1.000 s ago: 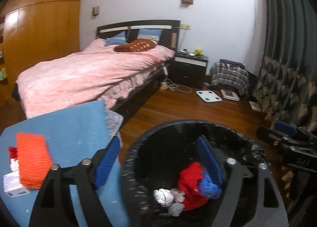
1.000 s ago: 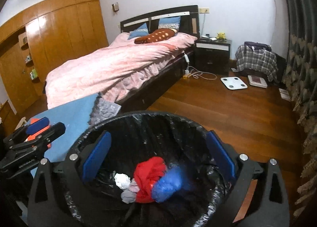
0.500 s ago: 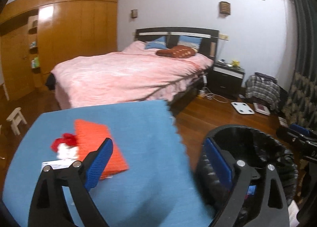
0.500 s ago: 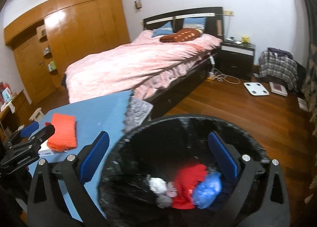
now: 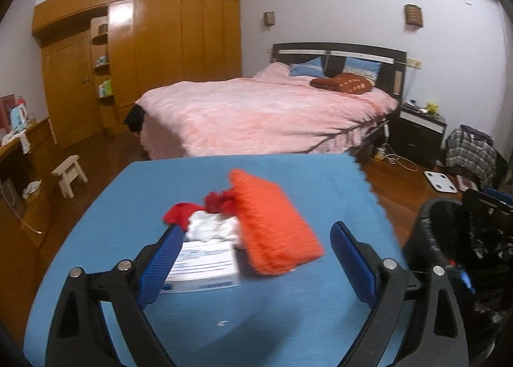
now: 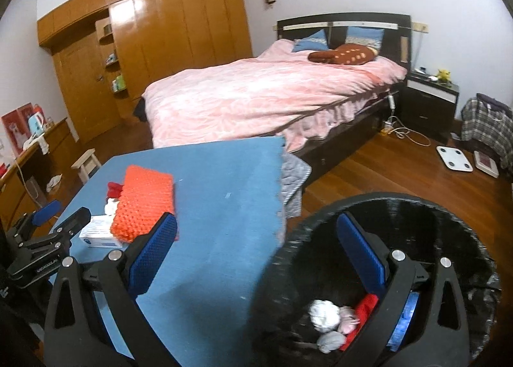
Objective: Collect trash
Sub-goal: 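Move both tools back to the remaining pile on the table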
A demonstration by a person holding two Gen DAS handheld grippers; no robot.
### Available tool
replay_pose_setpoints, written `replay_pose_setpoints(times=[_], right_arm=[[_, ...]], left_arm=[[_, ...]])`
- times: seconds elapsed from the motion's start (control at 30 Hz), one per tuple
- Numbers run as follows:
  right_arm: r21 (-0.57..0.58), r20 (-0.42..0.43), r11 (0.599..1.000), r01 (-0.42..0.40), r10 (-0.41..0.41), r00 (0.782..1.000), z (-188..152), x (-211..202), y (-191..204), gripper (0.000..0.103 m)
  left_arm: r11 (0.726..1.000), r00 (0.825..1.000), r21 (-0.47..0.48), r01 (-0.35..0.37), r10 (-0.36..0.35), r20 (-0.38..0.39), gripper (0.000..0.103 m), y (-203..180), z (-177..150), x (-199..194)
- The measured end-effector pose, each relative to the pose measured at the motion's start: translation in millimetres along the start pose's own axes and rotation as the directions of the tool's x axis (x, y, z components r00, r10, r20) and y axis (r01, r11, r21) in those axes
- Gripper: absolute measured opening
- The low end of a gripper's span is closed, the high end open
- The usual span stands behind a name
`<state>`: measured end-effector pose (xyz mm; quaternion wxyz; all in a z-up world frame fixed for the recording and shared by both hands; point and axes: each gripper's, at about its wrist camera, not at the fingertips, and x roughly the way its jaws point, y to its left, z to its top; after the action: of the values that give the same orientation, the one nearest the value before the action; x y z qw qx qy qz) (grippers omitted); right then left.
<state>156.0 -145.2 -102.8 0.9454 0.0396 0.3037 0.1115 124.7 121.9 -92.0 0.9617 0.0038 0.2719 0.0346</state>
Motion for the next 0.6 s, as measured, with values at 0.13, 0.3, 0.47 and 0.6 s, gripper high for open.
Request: replay_pose_setpoints(times=[0.13,0.3,0.47,0.6], right_arm=[[-0.021,-0.010,1.000,-0.021,0.021,1.000,0.0,14.3,20.1,0.097],[-0.036,-0.030,0.999,-0.037,0.036,0.999,-4.0,33.9,41.9,0.097],[-0.060,-0.056,0.997,-0.056,0.053,0.997,-8.8,55.2,61.0,0.097],[-0.100,-0.083,0.992,-0.083,0.075,0.994,-13.8,71.8,83.7,0.097]], left_arm=[[0.999,0.999,-0.012,-0.033,0.033,-0.009,0.091,15.5,-5.3,5.2],[0.998,0.998,-0.024,-0.059,0.058,-0.025,0.091,31.3,-12.8,14.1],[0.996,0.996,-0.025,-0.082,0.081,-0.041,0.091,45.2,-22.5,22.5],[0.995,0.994,-0.026,-0.099,0.098,-0.048,0.091,55.8,-27.5,26.7]])
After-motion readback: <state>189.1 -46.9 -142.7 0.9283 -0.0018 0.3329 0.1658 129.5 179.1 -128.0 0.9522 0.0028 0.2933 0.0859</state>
